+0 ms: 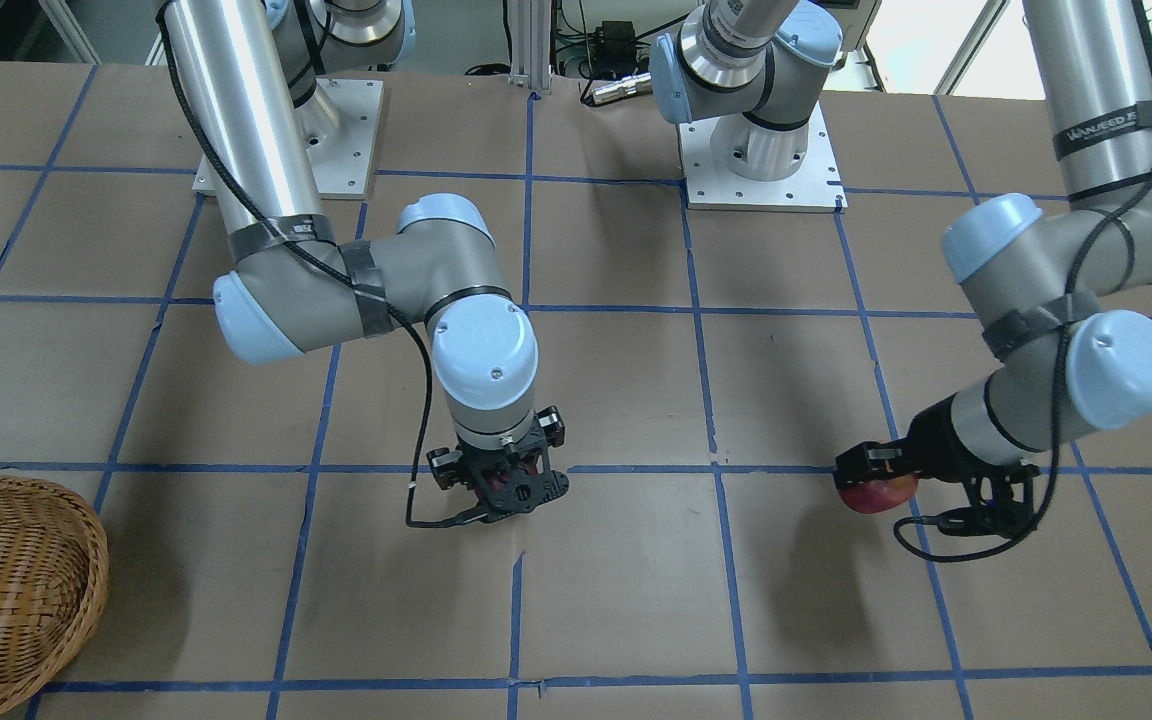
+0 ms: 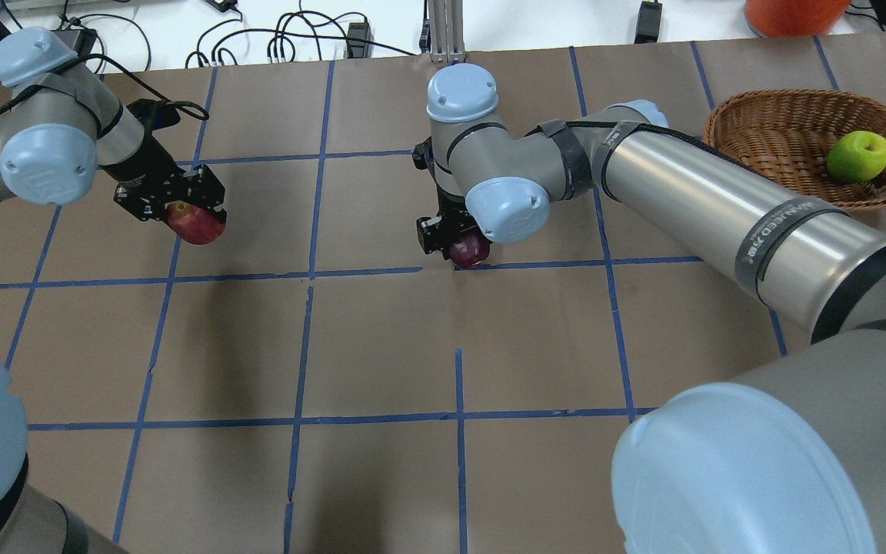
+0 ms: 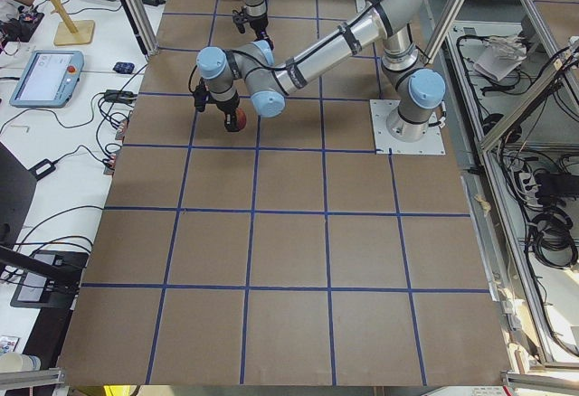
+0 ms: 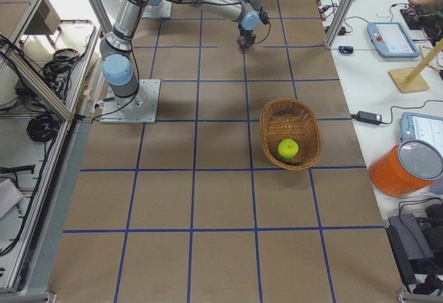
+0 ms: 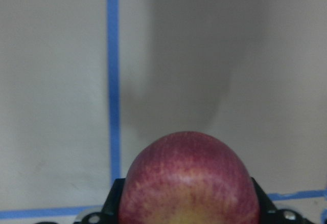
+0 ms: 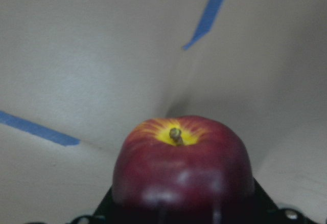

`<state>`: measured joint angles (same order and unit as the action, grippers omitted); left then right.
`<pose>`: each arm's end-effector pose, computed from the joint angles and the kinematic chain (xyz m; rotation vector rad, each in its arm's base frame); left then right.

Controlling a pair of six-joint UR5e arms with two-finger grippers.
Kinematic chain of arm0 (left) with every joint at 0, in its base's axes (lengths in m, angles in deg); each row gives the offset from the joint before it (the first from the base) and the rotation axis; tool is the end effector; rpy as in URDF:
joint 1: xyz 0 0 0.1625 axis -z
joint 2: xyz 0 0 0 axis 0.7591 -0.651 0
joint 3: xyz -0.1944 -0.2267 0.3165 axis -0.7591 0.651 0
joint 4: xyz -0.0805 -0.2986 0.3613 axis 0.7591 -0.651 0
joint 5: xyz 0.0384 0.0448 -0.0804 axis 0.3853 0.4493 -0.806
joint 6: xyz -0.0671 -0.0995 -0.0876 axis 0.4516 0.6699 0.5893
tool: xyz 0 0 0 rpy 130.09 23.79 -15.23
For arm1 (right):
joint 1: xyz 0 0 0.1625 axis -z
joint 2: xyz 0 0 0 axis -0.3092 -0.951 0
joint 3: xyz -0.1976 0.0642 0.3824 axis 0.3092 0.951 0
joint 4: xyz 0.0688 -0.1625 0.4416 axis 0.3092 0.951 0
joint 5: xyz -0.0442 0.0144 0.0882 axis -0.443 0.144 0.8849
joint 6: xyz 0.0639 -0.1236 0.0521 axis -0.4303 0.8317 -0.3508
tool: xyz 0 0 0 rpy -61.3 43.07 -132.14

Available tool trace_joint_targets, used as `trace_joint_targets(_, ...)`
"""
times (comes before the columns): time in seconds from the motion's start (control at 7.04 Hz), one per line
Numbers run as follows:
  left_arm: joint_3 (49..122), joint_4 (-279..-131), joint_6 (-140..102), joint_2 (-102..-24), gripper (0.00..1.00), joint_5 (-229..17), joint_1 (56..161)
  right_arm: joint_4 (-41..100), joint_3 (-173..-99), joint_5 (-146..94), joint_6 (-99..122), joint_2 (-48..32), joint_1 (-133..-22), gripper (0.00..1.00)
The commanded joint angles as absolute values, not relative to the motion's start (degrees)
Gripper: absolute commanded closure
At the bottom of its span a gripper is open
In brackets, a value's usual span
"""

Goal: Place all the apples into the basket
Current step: 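Drop dark red apple into basket while left sets red apple at center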

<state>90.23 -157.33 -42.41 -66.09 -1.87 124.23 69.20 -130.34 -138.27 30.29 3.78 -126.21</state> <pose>0.0230 -0.6662 0.1860 0.1845 -2.9827 -0.1494 0.3537 -0.6445 0.1529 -0.5651 3.0855 0.0750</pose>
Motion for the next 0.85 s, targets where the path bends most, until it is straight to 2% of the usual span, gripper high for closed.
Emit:
trace_joint_targets(0.0, 92.25, -156.38, -24.46, -64.17, 0.63, -1.95, 135.63, 63.22, -129.69, -141.32, 30.79, -3.35, -114.33, 1.0)
trace_joint_targets(0.28, 91.47, -149.89, -4.88, -65.66, 0.63, -2.47, 146.36, 59.68, -128.38, -141.41, 36.56, -6.54, -98.5, 1.0)
trace_joint_targets(0.57, 92.86, -145.87, 8.35, -67.24, 0.62, -2.56, 157.53, 62.82, -128.37, -145.52, 44.88, -5.07, -90.03, 1.0)
trace_joint_targets(0.71, 94.43, -143.57, 11.36, -68.47, 0.61, -2.3, 159.32, 66.75, -128.46, -145.97, 47.03, -2.71, -87.82, 1.0)
